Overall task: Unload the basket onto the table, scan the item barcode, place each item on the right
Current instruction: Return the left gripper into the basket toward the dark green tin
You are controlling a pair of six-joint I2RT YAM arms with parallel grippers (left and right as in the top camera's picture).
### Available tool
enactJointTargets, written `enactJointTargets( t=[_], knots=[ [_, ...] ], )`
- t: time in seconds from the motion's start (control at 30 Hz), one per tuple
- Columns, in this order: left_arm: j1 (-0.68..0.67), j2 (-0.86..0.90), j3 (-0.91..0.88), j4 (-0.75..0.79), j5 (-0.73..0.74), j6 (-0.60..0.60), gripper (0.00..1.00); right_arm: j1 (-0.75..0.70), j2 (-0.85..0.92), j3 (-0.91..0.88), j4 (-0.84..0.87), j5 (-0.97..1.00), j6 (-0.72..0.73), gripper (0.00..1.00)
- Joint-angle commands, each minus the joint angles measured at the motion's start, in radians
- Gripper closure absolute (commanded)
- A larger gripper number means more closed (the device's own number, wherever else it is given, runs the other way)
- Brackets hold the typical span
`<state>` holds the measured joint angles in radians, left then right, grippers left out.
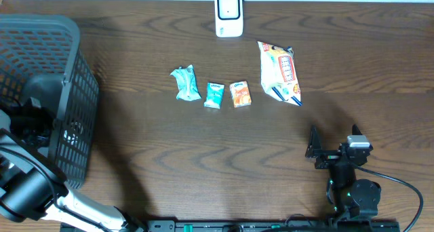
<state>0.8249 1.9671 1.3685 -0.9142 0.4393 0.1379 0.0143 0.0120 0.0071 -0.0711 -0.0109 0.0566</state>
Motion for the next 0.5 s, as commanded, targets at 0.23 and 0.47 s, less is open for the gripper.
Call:
enactJointTargets(
  t=[0.23,0.47],
  knots=[
    [-0.012,-0.024,0.089,-0.043,-0.065,-0.087,0.92,-0.006,-0.005,-0.002,-0.004,0.002,0.002,0.01],
    [-0.012,-0.169,0.098,-0.023,-0.066,-0.090,0.93,-0.006,-0.005,-0.002,-0.004,0.001,0.002,0.01]
  ],
)
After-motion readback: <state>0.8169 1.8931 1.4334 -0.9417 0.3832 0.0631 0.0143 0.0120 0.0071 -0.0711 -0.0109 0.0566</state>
